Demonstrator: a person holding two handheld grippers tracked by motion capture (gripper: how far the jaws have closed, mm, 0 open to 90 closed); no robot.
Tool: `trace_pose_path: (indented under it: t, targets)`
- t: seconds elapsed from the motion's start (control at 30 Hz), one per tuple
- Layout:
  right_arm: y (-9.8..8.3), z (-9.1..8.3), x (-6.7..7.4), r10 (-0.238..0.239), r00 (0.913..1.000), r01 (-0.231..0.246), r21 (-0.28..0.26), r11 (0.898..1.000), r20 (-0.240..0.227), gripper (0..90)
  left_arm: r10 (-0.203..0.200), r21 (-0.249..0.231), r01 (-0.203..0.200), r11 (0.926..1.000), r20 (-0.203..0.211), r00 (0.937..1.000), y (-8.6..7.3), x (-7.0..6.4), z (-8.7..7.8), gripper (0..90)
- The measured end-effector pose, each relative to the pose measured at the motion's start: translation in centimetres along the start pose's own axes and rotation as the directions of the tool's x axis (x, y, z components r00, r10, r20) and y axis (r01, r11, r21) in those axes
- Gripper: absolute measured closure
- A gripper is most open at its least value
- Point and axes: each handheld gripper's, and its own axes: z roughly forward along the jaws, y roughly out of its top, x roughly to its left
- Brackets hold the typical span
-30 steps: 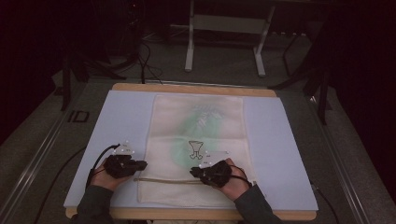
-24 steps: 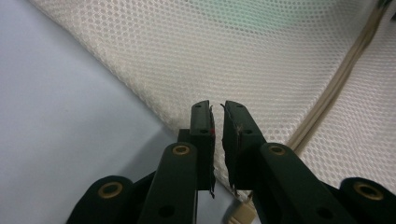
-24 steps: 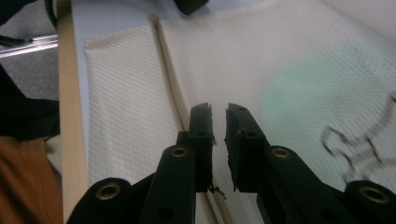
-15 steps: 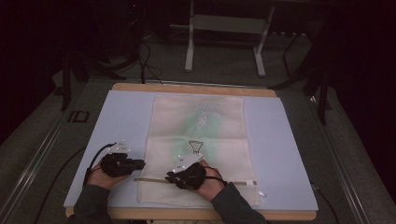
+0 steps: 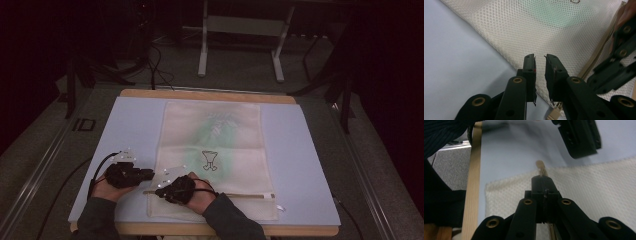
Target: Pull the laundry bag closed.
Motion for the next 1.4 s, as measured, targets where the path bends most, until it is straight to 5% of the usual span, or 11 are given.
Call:
trace_pose_path:
  t: [0.63, 1.0, 1.4]
  targets:
    - [1.9, 2.9, -0.4, -0.002, 1.0, 0.002, 0.006, 1.0, 0.005, 82.7, -0.03, -0.016, 0.029, 0.9994, -0.006, 0.9995, 0.0, 0.5, 0.0, 78.2]
    - [2.9, 4.9, -0.2, -0.03, 0.9991, 0.027, 0.087, 0.996, 0.03, 79.5, -0.03, -0.021, 0.03, 0.9993, -0.004, 0.9995, 0.0, 0.5, 0.0, 78.2]
    - [3.0, 5.0, -0.5, -0.002, 0.9998, 0.0, 0.073, 0.997, 0.02, 81.2, -0.033, -0.031, 0.033, 0.999, -0.008, 0.9994, 0.0, 0.6, -0.2, 78.2]
